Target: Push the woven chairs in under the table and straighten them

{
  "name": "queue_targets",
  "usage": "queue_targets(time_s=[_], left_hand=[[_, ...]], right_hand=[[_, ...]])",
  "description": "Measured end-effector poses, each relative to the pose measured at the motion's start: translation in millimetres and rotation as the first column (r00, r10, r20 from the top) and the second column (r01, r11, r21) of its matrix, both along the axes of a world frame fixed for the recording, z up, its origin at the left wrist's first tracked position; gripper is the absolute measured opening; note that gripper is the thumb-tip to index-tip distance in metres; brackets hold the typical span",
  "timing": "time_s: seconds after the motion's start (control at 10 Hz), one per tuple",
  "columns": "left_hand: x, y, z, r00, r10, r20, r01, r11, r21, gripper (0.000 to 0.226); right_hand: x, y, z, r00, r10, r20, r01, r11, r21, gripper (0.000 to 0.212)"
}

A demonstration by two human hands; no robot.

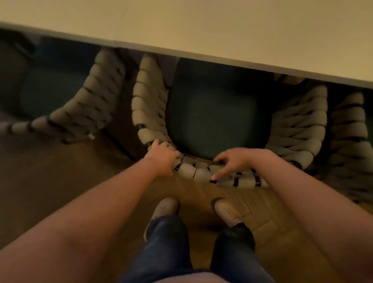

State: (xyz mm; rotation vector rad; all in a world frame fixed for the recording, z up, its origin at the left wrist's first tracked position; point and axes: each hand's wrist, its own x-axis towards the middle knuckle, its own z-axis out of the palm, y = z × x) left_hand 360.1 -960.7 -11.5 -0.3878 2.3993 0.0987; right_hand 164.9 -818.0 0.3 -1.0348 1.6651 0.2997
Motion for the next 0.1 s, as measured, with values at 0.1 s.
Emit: queue_targets(time_s=[0.1], left_hand=[[4.0,8.7,12.4,0.998,0.068,-0.007,-0.068,0.997,-0.029,0.071]], right_hand=[[0.0,-29.3,16.1,0.974,0.206,-0.09,-0.216,0.969,-0.117,0.085]])
